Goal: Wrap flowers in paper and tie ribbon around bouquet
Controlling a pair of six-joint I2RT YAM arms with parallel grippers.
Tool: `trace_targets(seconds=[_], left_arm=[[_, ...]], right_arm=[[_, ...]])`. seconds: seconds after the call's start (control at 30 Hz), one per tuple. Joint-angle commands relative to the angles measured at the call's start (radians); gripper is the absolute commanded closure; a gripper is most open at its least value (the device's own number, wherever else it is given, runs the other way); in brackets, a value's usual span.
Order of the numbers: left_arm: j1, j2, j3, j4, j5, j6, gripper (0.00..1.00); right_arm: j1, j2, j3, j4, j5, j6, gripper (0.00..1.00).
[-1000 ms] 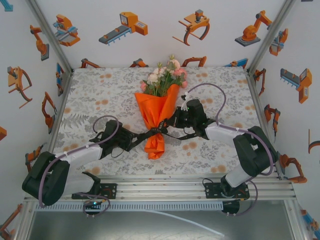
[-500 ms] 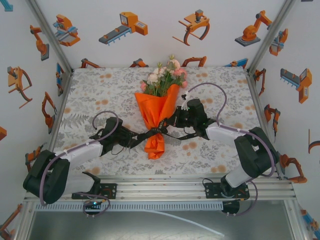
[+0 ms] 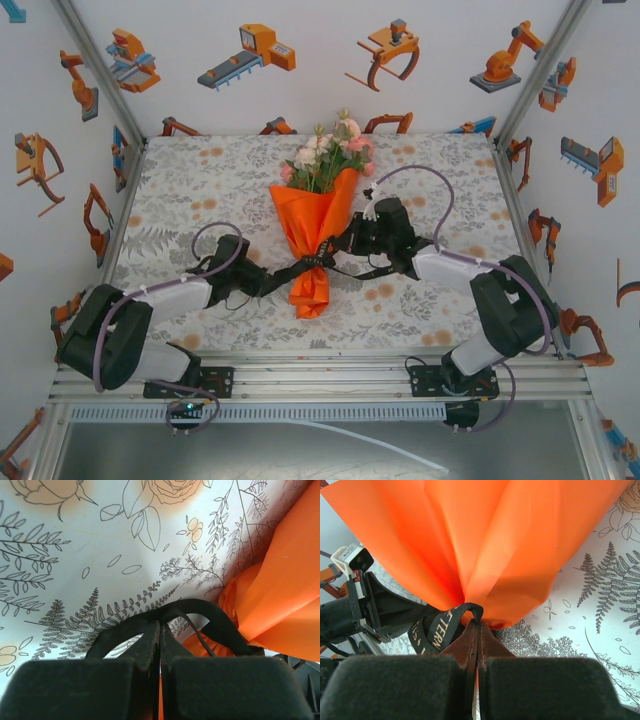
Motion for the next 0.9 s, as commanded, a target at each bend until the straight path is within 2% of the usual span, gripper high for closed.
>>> trace_targets(seconds=[0.0, 0.1, 0.23, 0.37, 0.47, 0.57, 0.6, 0.73, 0.87], left_arm=[[0.020, -0.077, 0.052, -0.080, -0.045, 0.053, 0.99], [0.048, -0.144, 0.092, -0.167, -0.087, 0.122, 0.99], [0.103, -0.187, 0.116, -0.180, -0.067, 0.199, 0.99], [0.151, -0.197, 0.119, -0.179, -0.019, 0.227, 0.99], [0.173, -0.223, 0.121, -0.224, -0.042, 0.261, 0.99], [0.204, -0.255, 0.105, -0.259, -0.061, 0.285, 1.00], [0.213, -0.262, 0.100, -0.257, -0.057, 0.290, 1.00], [0.238, -0.280, 0.099, -0.261, -0.038, 0.321, 1.00], [0.246, -0.304, 0.103, -0.271, -0.055, 0.352, 1.00]], right_arm=[[-0.001, -0.062, 0.007, -0.015, 0.031, -0.026, 1.00], [-0.001, -0.108, 0.000, -0.042, 0.074, -0.052, 1.00], [-0.001, -0.140, -0.023, -0.060, 0.150, -0.095, 1.00], [-0.002, -0.129, -0.045, -0.039, 0.117, -0.087, 1.00], [-0.040, -0.187, -0.111, 0.050, 0.117, -0.047, 1.00], [-0.063, -0.229, -0.125, -0.037, 0.198, -0.080, 1.00], [-0.064, -0.223, -0.120, -0.064, 0.192, -0.097, 1.00], [-0.064, -0.174, -0.068, -0.121, 0.006, -0.145, 1.00], [-0.065, -0.221, -0.056, -0.115, 0.064, -0.120, 1.00]])
